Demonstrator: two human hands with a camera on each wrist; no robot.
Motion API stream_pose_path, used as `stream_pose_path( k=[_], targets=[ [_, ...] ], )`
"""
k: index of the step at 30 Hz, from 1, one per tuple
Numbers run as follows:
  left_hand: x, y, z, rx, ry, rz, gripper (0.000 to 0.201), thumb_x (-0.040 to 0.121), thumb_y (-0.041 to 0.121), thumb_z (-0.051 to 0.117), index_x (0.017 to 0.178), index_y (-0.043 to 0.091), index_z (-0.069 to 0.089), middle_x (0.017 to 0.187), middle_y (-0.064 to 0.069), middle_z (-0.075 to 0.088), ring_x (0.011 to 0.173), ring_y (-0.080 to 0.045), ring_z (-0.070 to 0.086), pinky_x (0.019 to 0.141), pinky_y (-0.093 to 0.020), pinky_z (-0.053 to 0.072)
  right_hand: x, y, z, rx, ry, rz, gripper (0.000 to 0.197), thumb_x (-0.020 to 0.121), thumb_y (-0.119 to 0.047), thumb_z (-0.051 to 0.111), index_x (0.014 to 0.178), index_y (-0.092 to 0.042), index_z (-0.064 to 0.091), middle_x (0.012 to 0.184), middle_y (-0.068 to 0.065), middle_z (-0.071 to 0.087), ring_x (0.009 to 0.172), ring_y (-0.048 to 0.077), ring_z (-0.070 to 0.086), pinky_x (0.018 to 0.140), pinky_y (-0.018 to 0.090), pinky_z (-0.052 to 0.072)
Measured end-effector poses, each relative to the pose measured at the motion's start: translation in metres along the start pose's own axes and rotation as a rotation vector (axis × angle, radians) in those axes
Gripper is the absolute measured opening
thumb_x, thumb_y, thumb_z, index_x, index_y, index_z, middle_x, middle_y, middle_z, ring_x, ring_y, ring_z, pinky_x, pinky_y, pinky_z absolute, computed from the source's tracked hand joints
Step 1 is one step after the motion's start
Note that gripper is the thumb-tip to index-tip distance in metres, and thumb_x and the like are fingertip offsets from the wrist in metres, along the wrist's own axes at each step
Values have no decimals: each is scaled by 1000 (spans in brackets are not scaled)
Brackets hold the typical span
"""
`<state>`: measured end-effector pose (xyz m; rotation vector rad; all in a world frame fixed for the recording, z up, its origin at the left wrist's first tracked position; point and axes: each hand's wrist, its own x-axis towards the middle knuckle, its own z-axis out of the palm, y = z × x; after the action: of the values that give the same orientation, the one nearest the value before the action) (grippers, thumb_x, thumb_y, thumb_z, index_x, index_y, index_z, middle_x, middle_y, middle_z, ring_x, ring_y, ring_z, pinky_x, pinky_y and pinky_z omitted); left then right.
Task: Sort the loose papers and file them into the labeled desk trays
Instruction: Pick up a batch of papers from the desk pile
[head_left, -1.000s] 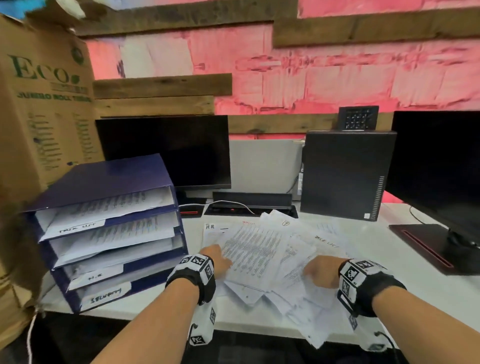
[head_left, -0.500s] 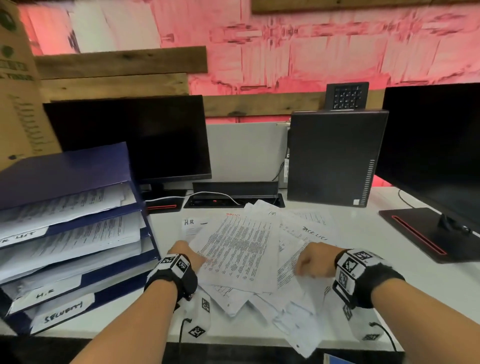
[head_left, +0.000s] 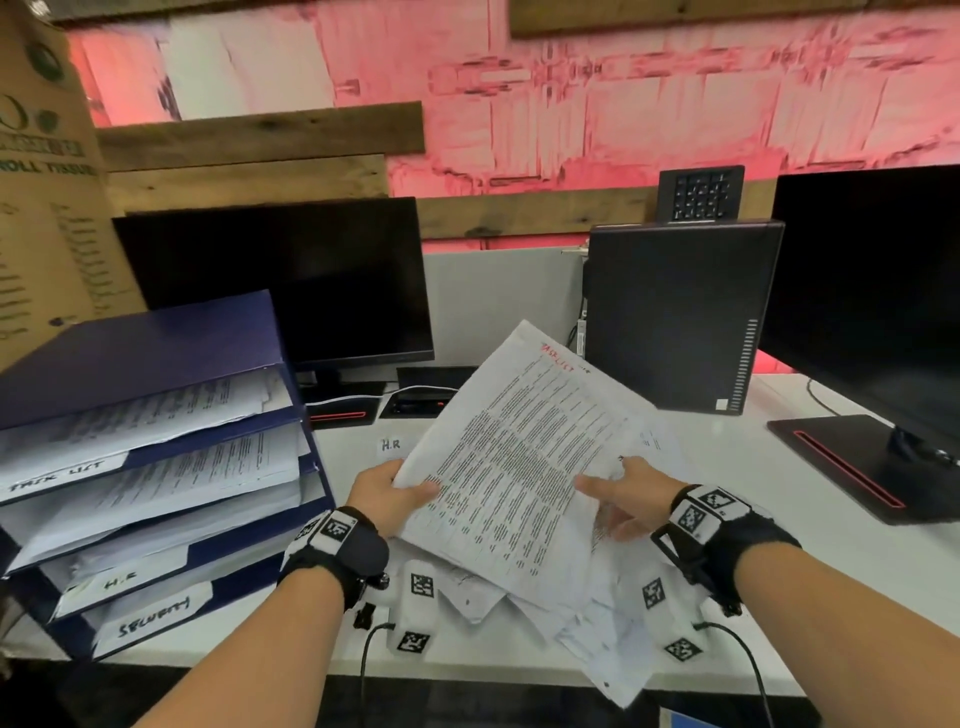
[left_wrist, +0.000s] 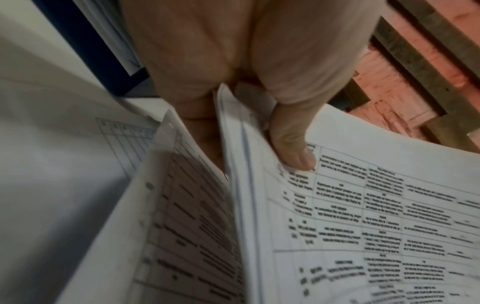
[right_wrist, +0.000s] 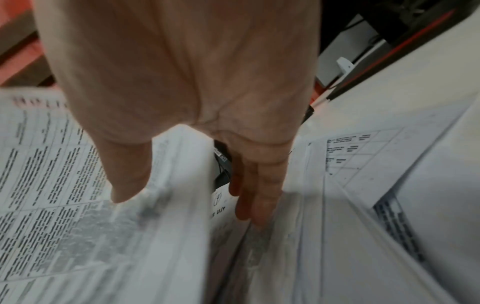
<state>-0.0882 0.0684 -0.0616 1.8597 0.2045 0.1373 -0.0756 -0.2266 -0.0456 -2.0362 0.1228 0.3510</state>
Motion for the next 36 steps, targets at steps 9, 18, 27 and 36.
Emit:
stream_pose_path(
  k=[9, 18, 27, 36],
  targets=[
    [13, 1, 18, 402, 48, -87, 38, 88, 47, 57, 114, 20, 59, 120, -7, 62, 105, -27, 59, 90, -34, 48, 13, 7, -27, -136, 275, -25, 18, 84, -2, 58, 101, 1, 64, 100, 20, 68, 89, 36, 67, 79, 49, 57],
    [21, -14, 12, 868, -168, -260, 98, 73, 68, 63, 143, 11, 27, 146, -9, 39, 130, -28, 43, 105, -37, 40, 11, 32, -56, -384, 406, 119, 27, 88, -4, 53, 111, 9, 59, 117, 24, 60, 107, 36, 57, 82, 30, 44],
    [18, -7, 11, 876, -208, -284, 85, 68, 61, 73, 129, 8, 47, 125, -8, 57, 107, -24, 57, 84, -27, 47, 5, 32, -53, -510, 312, 111, 7, 89, -10, 55, 89, -3, 54, 92, 9, 54, 83, 23, 52, 49, 15, 33],
    [17, 9, -6, 513, 7, 29, 14, 80, 8, 71, 82, 14, 59, 84, -5, 61, 79, -22, 57, 69, -25, 46, 0, 31, -61, -273, 274, 29, 11, 89, -12, 56, 92, -2, 60, 99, 11, 65, 89, 27, 63, 78, 36, 55]
  ],
)
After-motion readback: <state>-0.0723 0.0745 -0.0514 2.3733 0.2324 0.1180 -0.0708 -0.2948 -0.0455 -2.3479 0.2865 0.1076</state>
